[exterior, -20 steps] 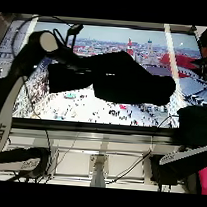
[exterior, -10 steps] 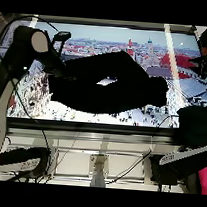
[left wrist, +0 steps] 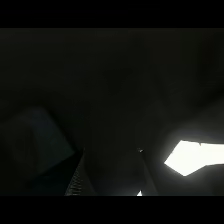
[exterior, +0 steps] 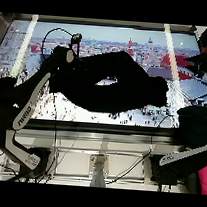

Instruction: Fold the clothes and pants, and hang the long-sleeved shirts on hangers.

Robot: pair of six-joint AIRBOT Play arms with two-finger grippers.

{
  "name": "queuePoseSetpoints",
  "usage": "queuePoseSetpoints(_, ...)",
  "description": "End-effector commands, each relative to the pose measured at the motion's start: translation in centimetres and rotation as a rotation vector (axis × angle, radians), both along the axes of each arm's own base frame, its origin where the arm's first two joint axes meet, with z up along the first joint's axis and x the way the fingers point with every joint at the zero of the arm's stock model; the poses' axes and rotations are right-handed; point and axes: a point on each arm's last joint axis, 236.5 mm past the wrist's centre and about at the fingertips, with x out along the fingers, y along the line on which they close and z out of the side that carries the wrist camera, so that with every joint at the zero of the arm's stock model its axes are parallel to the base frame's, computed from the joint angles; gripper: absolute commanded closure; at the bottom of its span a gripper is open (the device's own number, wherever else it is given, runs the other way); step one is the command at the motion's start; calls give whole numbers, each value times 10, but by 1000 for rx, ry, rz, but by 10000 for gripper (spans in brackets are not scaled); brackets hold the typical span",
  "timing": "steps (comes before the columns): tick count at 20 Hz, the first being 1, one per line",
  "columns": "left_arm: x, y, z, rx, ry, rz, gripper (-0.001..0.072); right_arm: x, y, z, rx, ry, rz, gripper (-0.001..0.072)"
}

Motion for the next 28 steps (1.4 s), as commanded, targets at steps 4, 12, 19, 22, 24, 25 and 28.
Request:
queuePoseSetpoints(4, -16, 57, 28, 36, 64, 56, 701, 1, 8, 0, 0, 3, 20, 434)
queuePoseSetpoints(12, -88, 97, 30, 160, 185, -64, 701, -28, 0, -30, -102, 124, 92, 696)
queuePoseSetpoints(19, -184, 126, -17, -92, 220, 199, 702, -32, 6, -44, -50, 150, 85, 694)
queuePoseSetpoints(22, -191, 110, -18, -311, 193, 317, 701, -23, 6, -46, -64, 135, 60, 613)
queuePoseSetpoints(24, -195, 108, -34, -343, 201, 359, 700, -19, 3, -45, -66, 124, 40, 335)
queuePoseSetpoints(25, -192, 109, -40, -363, 193, 391, 700, -19, 3, -45, -65, 125, 39, 300)
queuePoseSetpoints(28, -174, 115, -51, -437, 161, 527, 325, -16, 5, -40, -44, 109, 36, 181)
